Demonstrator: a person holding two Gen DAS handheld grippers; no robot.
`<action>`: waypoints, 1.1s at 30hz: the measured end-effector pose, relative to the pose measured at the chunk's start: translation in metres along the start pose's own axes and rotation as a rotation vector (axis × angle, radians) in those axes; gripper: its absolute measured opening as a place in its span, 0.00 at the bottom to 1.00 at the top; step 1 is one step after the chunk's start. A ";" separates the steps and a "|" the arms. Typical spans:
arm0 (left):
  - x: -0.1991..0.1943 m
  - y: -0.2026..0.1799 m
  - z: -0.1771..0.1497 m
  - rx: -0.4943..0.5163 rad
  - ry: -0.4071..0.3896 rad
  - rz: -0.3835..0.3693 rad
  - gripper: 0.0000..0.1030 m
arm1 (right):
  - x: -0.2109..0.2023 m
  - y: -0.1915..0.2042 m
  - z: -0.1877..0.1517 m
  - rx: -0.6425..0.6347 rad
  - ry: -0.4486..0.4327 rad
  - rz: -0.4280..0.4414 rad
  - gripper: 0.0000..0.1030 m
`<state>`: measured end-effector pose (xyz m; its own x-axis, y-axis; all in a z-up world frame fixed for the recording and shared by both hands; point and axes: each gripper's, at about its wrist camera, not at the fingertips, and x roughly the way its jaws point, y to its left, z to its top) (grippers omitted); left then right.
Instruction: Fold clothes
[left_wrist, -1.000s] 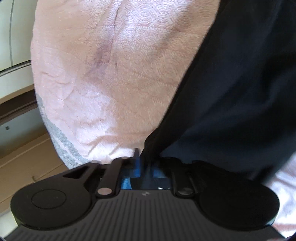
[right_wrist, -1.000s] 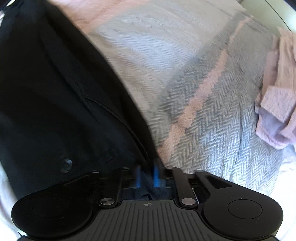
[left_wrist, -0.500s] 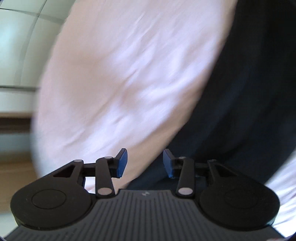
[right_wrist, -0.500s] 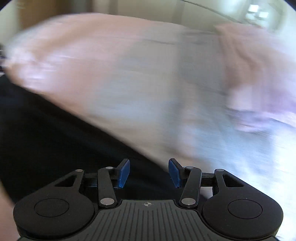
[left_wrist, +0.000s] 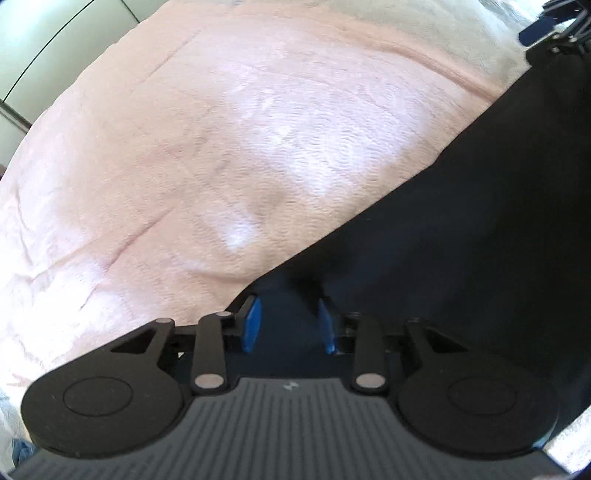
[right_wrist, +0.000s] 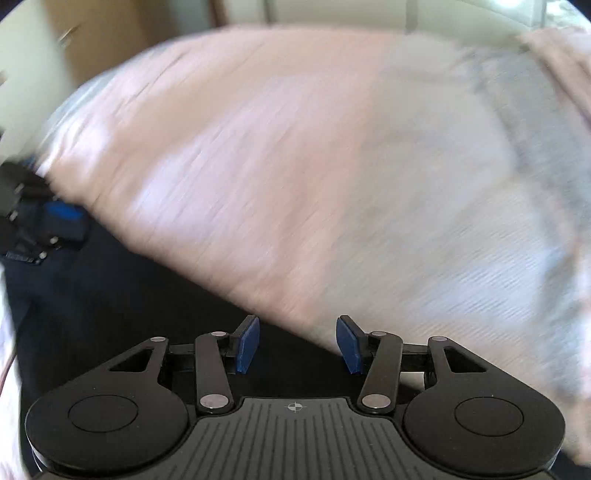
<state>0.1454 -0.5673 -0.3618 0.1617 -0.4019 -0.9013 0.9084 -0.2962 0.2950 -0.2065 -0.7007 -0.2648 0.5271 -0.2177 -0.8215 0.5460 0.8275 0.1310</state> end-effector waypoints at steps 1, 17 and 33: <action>-0.005 -0.002 -0.003 0.021 -0.003 0.010 0.32 | -0.006 -0.001 0.000 0.005 -0.007 -0.003 0.49; -0.067 -0.168 0.058 0.288 -0.148 -0.204 0.41 | -0.153 -0.070 -0.182 0.385 0.050 -0.279 0.49; -0.002 -0.327 0.289 0.452 -0.236 -0.338 0.52 | -0.160 -0.237 -0.213 0.633 -0.119 -0.320 0.51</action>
<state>-0.2634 -0.7201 -0.3651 -0.2441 -0.3875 -0.8890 0.6325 -0.7585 0.1570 -0.5586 -0.7518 -0.2829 0.3257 -0.4839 -0.8122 0.9394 0.2629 0.2201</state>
